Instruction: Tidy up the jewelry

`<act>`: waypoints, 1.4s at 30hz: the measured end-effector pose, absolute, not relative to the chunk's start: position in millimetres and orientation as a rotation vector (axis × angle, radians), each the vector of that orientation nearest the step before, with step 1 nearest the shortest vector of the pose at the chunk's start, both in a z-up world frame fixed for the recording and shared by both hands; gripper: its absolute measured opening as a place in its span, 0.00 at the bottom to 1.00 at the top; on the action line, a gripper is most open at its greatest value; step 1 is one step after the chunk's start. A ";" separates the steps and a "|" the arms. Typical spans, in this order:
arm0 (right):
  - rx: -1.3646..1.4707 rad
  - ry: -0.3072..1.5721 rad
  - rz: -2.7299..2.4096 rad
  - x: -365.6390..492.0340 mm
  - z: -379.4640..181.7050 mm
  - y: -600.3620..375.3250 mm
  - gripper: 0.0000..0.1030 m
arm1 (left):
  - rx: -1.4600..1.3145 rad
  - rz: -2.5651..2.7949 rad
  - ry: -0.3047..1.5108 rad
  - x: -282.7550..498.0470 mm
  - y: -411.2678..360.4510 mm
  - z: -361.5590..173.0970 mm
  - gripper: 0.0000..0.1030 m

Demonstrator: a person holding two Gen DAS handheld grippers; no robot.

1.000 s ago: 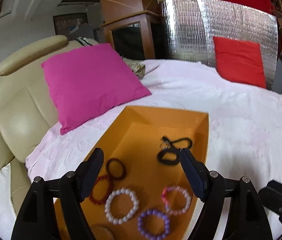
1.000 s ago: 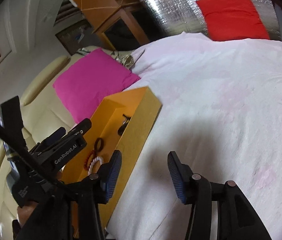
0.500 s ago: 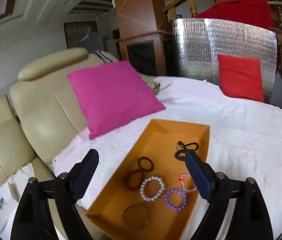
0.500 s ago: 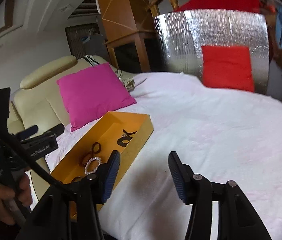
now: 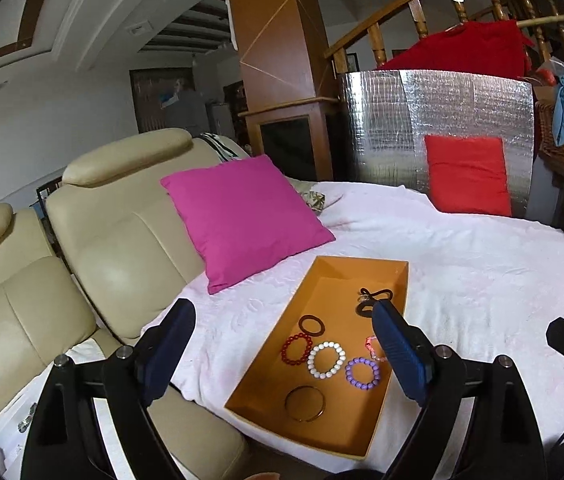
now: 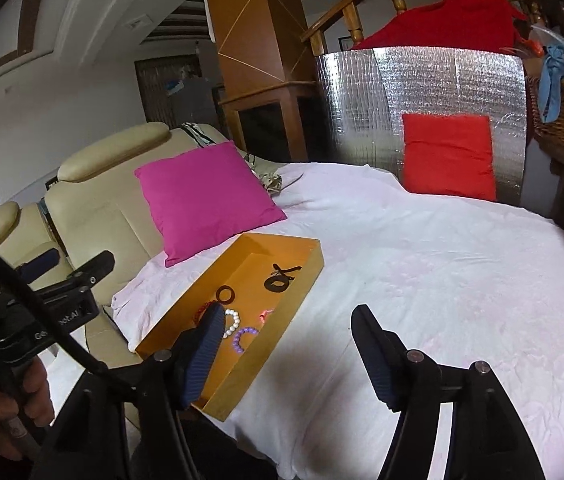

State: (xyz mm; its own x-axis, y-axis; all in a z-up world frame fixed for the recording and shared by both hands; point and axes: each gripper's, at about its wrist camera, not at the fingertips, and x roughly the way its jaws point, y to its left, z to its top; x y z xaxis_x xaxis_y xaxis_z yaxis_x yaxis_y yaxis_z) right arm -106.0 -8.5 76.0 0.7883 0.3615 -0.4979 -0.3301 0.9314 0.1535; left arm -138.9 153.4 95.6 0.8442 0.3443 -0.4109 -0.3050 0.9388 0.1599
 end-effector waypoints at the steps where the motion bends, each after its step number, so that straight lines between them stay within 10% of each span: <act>1: 0.059 0.549 0.372 -109.0 76.2 -7.6 0.67 | 0.092 0.344 0.450 -142.1 153.7 96.3 0.88; 42: 0.005 0.557 0.364 -153.8 78.5 19.2 0.69 | 0.104 0.395 0.451 -183.1 168.2 98.3 0.91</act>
